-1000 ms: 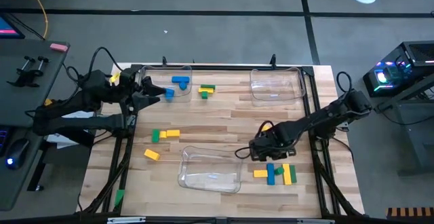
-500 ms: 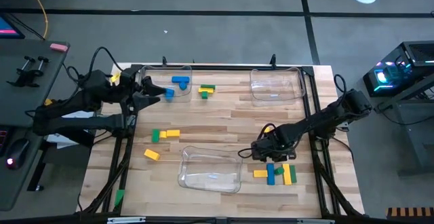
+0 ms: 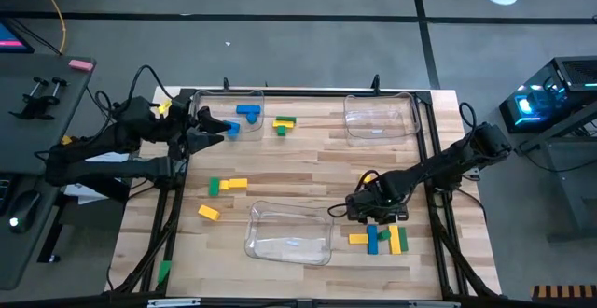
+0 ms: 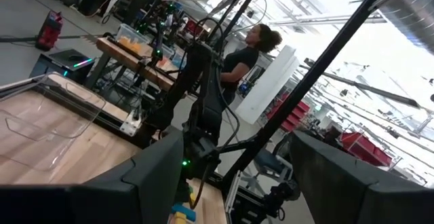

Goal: Sort blocks
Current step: Put the blue block into the left transparent bin

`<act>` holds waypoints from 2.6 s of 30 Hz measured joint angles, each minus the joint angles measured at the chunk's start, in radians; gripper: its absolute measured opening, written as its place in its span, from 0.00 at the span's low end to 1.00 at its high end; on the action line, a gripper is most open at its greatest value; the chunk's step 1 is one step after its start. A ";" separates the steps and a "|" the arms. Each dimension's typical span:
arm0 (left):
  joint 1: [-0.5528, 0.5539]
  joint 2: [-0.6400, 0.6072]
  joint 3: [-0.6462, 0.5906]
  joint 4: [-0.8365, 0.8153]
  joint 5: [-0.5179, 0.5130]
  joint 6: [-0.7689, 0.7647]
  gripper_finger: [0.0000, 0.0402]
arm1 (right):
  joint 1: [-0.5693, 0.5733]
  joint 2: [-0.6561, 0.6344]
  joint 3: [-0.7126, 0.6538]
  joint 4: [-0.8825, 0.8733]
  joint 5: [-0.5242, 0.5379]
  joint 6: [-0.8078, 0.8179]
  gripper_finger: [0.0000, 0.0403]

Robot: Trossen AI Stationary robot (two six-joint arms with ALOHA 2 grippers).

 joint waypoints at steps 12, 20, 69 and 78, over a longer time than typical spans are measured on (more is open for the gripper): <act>0.000 0.000 0.000 -0.009 0.000 0.000 0.63 | 0.000 0.097 0.000 0.058 -0.027 -0.008 0.55; 0.000 0.000 0.000 -0.013 0.000 -0.004 0.63 | 0.011 0.145 0.003 0.131 -0.029 0.000 0.55; 0.000 0.000 0.000 -0.004 -0.062 0.041 0.63 | -0.202 0.150 0.718 -0.343 0.754 -0.686 0.32; -0.002 0.000 0.000 0.103 -0.081 -0.003 0.63 | -0.407 0.212 0.769 0.471 0.774 -1.151 0.32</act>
